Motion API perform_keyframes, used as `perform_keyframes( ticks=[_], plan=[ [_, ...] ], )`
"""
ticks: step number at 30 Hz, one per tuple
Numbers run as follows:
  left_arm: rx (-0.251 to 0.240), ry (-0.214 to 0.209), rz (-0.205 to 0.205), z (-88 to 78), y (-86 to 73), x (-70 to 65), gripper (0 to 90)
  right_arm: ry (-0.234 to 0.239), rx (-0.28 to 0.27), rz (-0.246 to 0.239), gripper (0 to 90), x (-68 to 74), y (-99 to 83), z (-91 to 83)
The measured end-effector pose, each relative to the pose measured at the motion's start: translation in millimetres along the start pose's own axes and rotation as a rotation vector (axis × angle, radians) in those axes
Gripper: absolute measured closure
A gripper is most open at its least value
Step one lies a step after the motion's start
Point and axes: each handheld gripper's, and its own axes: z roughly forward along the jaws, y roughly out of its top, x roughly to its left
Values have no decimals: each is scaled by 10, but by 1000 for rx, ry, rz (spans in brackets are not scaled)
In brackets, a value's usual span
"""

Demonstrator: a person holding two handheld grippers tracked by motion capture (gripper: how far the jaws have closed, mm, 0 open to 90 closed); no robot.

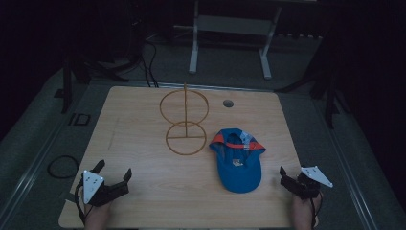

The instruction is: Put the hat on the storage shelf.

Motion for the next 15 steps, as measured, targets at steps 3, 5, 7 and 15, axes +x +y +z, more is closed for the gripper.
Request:
perform_keyframes(
  ticks=[3, 5, 7, 15],
  plan=[
    [-3, 3, 21, -11, 9, -8, 22, 22, -6, -6, 165, 2, 3, 4],
    [-1, 0, 16, -9, 7, -11, 22, 28, -10, -8, 165, 8, 5, 6],
    [8, -6, 18, -5, 5, -14, 22, 41, -11, -15, 165, 10, 6, 7],
    [6, 0, 17, -1, 5, -15, 22, 68, 4, 30, 164, -37, 48, -5]
  ],
)
